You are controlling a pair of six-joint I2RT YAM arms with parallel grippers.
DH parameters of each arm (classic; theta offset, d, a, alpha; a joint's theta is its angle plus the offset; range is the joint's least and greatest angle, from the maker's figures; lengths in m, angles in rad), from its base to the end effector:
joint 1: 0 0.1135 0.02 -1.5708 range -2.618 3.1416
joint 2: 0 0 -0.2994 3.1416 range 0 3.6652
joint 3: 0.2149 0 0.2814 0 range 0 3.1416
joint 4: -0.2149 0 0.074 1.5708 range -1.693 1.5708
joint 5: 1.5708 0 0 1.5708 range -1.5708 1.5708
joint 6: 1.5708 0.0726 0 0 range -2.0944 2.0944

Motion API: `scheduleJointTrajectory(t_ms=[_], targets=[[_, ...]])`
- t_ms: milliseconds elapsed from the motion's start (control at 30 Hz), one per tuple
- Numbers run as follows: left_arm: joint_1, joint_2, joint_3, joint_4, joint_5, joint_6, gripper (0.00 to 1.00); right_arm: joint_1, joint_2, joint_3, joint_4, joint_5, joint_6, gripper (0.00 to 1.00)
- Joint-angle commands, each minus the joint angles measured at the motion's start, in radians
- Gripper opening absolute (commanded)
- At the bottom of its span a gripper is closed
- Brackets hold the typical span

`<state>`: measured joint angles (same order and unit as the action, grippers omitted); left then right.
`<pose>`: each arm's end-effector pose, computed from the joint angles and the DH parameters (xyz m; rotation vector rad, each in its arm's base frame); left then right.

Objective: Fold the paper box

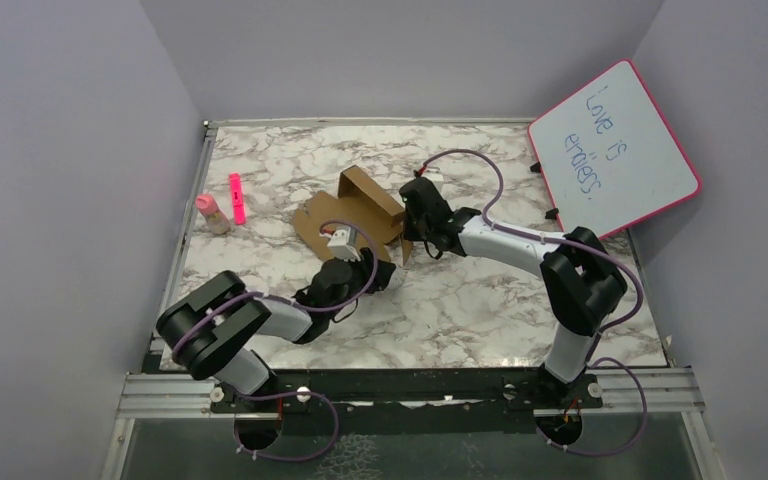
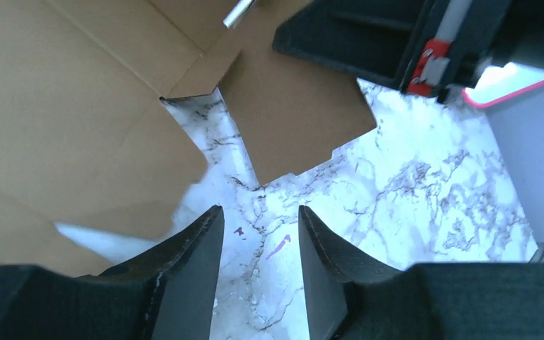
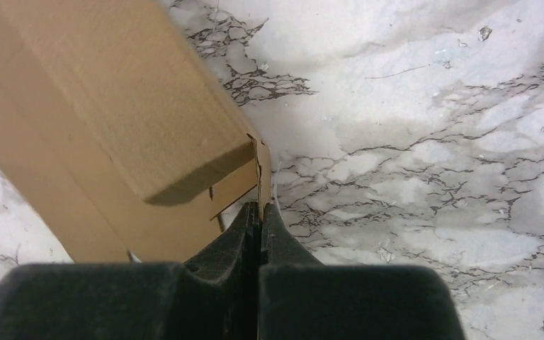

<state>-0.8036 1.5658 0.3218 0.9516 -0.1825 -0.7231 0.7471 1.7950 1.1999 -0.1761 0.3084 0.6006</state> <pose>0.2197 -0.2088 0.1299 -0.0540 1.9538 -0.8732 0.3455 0.2900 0.2012 -0.0178 2.3196 0.3292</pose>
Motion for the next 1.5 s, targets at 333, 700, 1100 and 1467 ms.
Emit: scheduleJointTrajectory(t_ms=[333,700,1100,1467], targets=[[0.260,-0.373,-0.010,-0.423,-0.076,0.115,0.57,0.006,0.011,0.010,0.059,-0.025,-0.108,0.01],[0.441,-0.072,0.266,-0.444,-0.003,0.147,0.62,0.006,0.007,0.022,0.022,-0.036,-0.168,0.14],[0.472,0.189,0.457,-0.443,0.044,0.247,0.58,0.006,-0.097,-0.003,-0.079,-0.044,-0.169,0.34],[0.460,0.196,0.369,-0.443,0.132,0.152,0.51,0.006,-0.097,-0.029,-0.105,-0.100,-0.125,0.26]])
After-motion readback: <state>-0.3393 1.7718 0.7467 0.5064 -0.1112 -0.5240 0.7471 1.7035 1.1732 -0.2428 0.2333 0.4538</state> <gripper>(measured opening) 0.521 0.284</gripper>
